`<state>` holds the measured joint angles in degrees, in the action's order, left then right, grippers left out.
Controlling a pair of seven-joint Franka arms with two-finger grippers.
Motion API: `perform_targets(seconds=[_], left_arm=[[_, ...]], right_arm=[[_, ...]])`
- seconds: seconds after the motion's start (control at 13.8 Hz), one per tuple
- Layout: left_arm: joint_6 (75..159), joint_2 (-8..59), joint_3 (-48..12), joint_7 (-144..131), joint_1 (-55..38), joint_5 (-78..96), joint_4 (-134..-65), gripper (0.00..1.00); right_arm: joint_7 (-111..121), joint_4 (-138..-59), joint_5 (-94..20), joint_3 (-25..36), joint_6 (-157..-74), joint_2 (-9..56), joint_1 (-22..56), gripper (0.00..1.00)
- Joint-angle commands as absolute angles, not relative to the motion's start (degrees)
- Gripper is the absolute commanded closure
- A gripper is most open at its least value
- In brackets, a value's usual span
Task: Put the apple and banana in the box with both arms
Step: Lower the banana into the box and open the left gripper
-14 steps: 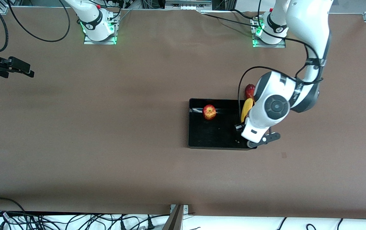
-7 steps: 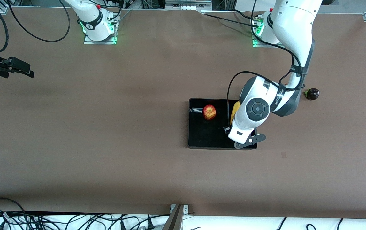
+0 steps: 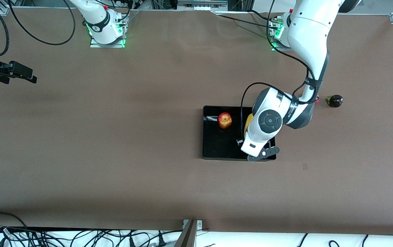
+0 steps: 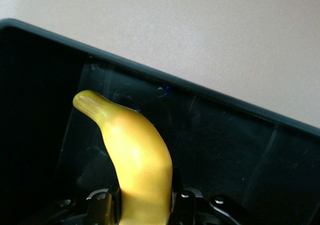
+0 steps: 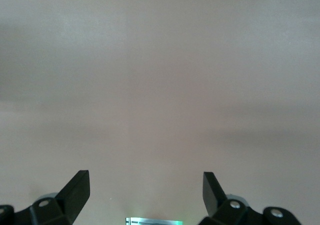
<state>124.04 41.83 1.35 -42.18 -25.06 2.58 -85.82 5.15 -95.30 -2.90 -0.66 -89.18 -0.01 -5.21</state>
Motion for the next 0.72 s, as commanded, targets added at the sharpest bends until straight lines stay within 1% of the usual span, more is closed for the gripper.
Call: perform_targets(seconds=[0.0,0.22,0.36,0.65], left_arm=[[125.4,43.5,1.8,-42.7,-25.6,2.9,-84.5,1.00],[125.7,45.3,1.8,-42.7,-25.6,2.6,-84.6,1.00],[128.3,45.7,1.8,-42.7,-25.6,2.2,-85.6,1.00],[128.7,46.8,1.8,-42.9,-25.6,2.1,-85.7,1.00]], right_arm=[[5.3,-95.2,-4.0,-0.9,-88.7,-0.3,-5.8,0.00],[5.4,-95.3,-4.0,-0.9,-88.7,-0.3,-5.8,0.00],[5.4,-95.2,-4.0,-0.9,-88.7,-0.3,-5.8,0.00],[5.4,-95.3,-4.0,-0.9,-88.7,-0.2,-5.8,0.00]])
